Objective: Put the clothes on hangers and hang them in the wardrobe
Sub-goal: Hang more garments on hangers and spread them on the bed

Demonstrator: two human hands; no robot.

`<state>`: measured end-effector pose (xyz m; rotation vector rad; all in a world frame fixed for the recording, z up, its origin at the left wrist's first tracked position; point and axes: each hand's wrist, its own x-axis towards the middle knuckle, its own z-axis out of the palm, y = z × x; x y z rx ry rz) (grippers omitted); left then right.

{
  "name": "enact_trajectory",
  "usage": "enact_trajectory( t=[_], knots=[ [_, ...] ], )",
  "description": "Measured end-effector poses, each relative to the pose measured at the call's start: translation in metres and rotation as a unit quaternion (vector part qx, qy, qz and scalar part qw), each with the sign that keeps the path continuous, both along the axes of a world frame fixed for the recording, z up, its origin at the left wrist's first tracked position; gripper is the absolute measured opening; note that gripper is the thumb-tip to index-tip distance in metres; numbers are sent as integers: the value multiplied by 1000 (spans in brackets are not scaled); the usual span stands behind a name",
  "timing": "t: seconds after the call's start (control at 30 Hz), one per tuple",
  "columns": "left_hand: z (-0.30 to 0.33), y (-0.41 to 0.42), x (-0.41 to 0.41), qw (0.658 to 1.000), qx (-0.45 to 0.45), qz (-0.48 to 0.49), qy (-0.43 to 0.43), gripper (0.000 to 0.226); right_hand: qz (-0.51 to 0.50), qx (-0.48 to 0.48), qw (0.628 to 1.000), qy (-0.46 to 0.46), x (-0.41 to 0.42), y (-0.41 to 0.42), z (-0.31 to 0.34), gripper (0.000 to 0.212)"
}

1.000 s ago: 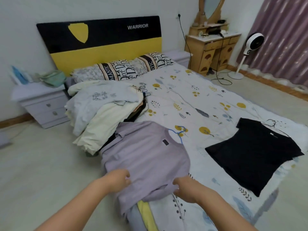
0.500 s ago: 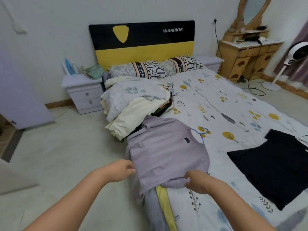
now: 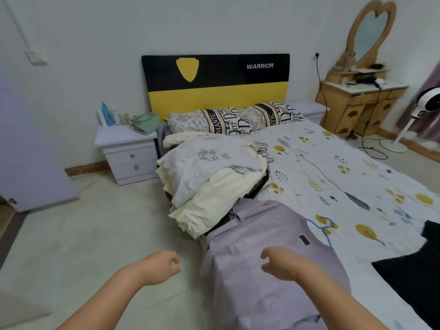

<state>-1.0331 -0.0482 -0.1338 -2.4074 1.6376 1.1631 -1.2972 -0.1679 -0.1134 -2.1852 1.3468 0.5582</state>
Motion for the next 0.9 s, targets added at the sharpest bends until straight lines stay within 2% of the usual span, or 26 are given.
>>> enact_trajectory(
  t=[0.27, 0.43, 0.63, 0.77, 0.9],
  knots=[
    [-13, -64, 118, 999, 30, -11, -18, 37, -14, 32, 999, -8, 104, -46, -5, 46],
    [-16, -133, 146, 999, 23, -37, -5, 34, -62, 22, 998, -21, 128, -112, -5, 44],
    [-25, -255, 162, 999, 12, -43, 23, 14, -131, 10, 990, -54, 150, -226, -20, 39],
    [-34, -334, 175, 999, -6, -45, 23, 30, -182, 3, 981, -65, 161, -298, -45, 39],
    [-47, -398, 183, 998, -12, -56, -7, 35, -223, 11, 973, -61, 170, -354, -70, 39]
  ],
)
